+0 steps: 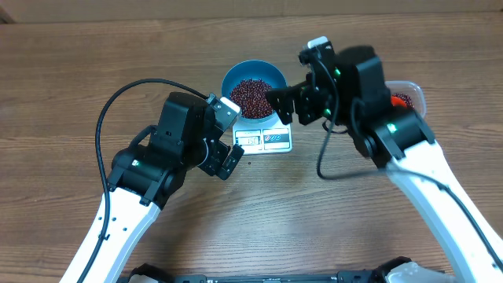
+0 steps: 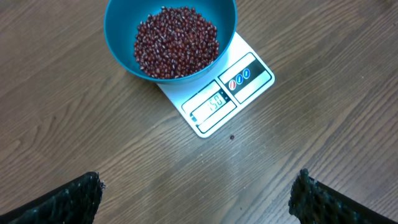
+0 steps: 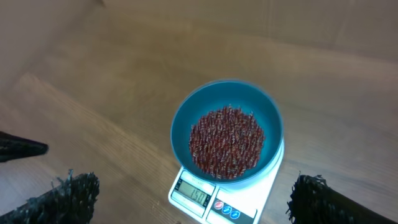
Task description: Scoop item into bowl and weigh 150g on scale
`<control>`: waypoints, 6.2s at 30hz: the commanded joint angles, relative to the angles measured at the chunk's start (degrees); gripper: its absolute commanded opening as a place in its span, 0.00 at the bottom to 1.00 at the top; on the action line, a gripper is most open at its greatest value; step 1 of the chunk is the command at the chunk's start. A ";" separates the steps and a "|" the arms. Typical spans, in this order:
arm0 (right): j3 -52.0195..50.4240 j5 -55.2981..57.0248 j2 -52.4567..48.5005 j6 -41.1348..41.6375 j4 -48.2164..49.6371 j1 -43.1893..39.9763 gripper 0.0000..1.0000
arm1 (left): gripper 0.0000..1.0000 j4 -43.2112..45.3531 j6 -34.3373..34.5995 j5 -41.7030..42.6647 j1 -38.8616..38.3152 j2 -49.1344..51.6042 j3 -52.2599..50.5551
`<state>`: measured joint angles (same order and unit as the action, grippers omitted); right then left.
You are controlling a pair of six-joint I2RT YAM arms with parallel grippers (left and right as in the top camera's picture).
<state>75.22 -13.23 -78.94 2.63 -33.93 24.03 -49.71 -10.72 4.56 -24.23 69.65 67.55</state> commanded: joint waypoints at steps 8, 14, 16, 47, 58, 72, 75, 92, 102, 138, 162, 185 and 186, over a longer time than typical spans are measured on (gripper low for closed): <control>-20.50 0.13 21.03 -1.46 11.10 -6.78 1.00 | 1.00 0.22 -0.87 1.01 0.31 -0.55 1.31; -32.79 -2.82 36.44 -1.49 13.84 -14.88 1.00 | 1.00 0.22 -0.87 1.01 0.31 -0.55 1.31; -36.89 -2.99 41.97 -1.46 14.86 -16.79 1.00 | 0.99 0.22 -0.87 1.03 0.31 -0.55 1.31; -74.77 -0.70 78.79 -1.42 37.27 -21.22 1.00 | 1.00 0.24 -0.87 1.01 0.31 -0.55 1.31; -74.77 0.09 78.82 -1.38 30.16 -21.22 1.00 | 0.99 0.22 -0.87 1.01 0.31 -0.55 1.31; -74.77 0.11 78.77 -1.40 30.36 -21.22 1.00 | 1.00 0.22 -0.87 1.01 0.31 -0.55 1.31; -74.77 0.11 78.77 -1.40 30.36 -21.22 1.00 | 1.00 0.22 -0.87 1.01 0.31 -0.55 1.31; -74.77 0.11 78.77 -1.40 30.36 -21.22 1.00 | 1.00 0.24 -0.87 1.01 0.31 -0.55 1.31; -74.77 0.11 78.77 -1.40 30.36 -21.22 1.00 | 1.00 -2.99 -0.87 0.81 0.31 -1.14 1.29; -74.77 0.11 78.77 -1.40 30.36 -21.22 1.00 | 1.00 46.53 30.05 -0.59 4.15 -69.48 -67.32; -74.77 0.11 78.77 -1.40 30.36 -21.22 1.00 | 1.00 45.44 28.55 -2.03 8.85 -69.48 -67.28; -74.77 0.11 78.77 -1.40 30.36 -21.22 1.00 | 1.00 45.42 28.55 -2.03 8.85 -69.42 -67.28; -74.77 0.11 78.77 -1.40 30.36 -21.22 1.00 | 1.00 45.42 28.52 -2.03 8.85 -69.40 -67.28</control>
<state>1.06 -13.52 -0.67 1.43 -3.90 3.03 -4.23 19.11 2.92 -15.70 0.84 0.51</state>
